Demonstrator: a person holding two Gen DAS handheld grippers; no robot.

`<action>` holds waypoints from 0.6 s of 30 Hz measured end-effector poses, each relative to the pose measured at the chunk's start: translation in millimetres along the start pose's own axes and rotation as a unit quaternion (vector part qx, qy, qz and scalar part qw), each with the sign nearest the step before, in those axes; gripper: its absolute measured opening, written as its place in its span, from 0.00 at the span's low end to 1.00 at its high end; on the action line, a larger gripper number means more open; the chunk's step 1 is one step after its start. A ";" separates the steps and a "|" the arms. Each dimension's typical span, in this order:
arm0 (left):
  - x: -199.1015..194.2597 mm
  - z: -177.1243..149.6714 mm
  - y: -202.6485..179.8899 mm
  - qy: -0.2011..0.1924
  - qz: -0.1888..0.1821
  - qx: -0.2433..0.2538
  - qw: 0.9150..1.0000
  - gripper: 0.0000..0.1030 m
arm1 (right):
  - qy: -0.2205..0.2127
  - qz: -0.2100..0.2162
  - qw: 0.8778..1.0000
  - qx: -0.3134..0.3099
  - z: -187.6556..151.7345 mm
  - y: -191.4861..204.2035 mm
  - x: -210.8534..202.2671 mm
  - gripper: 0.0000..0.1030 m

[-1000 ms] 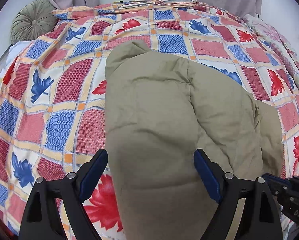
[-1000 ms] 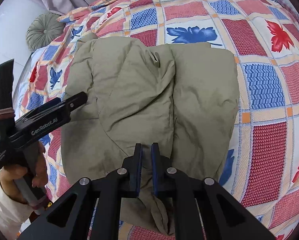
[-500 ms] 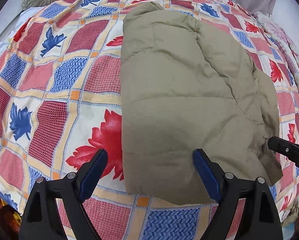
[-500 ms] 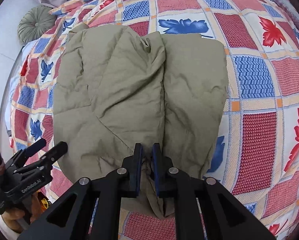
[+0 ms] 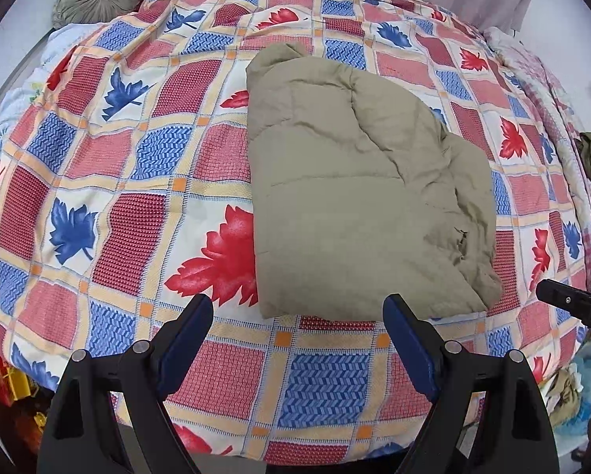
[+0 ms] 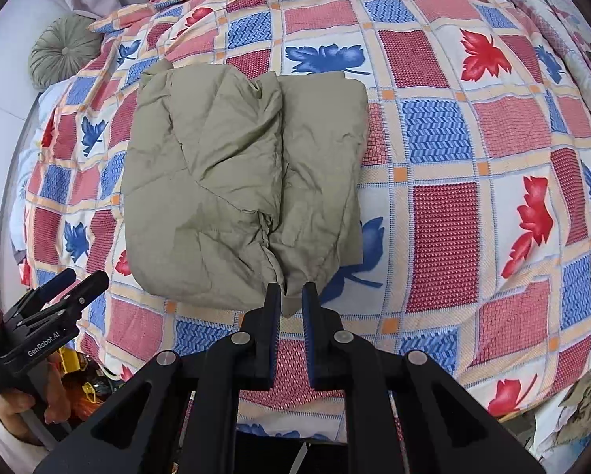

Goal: Fold large clothes
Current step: 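Open both grippers and pull them back from the folded jacket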

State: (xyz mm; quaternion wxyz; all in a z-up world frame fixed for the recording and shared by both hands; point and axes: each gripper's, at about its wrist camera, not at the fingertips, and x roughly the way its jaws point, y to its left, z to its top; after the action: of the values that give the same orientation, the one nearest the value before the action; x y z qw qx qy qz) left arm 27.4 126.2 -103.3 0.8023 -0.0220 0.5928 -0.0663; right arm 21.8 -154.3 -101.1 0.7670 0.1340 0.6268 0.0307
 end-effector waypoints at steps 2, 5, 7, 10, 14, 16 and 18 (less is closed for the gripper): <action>-14.0 -2.9 0.2 -0.011 0.004 -0.002 1.000 0.98 | -0.001 -0.003 1.000 0.003 -3.6 -0.2 -9.3 0.12; -36.9 -5.7 -0.1 -0.029 0.001 -0.006 1.000 1.00 | -0.009 -0.003 1.000 0.002 -8.3 3.0 -25.0 0.12; -47.3 -5.4 0.5 -0.031 -0.005 -0.012 0.999 1.00 | -0.018 -0.004 1.000 -0.001 -11.3 7.4 -37.0 0.13; -63.9 -4.1 -1.3 -0.037 -0.002 -0.018 0.999 1.00 | -0.035 -0.003 0.999 -0.004 -14.5 14.1 -53.9 0.32; -87.0 0.6 -4.6 -0.053 0.007 -0.024 0.998 1.00 | -0.073 -0.016 0.997 -0.017 -17.9 27.3 -80.5 0.45; -99.4 2.4 -7.2 -0.067 0.005 -0.025 0.997 1.00 | -0.089 -0.027 0.995 -0.020 -18.2 33.1 -92.1 0.52; -112.2 3.5 -9.9 -0.086 0.016 -0.022 0.996 1.00 | -0.107 -0.034 0.993 -0.026 -17.5 38.4 -103.5 0.60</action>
State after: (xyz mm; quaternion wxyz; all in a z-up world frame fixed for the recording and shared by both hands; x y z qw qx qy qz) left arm -2.5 131.1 5.3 0.8505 -0.0361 0.5233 -0.0385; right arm -12.5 -136.7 3.7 0.8333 0.0955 0.5445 0.0067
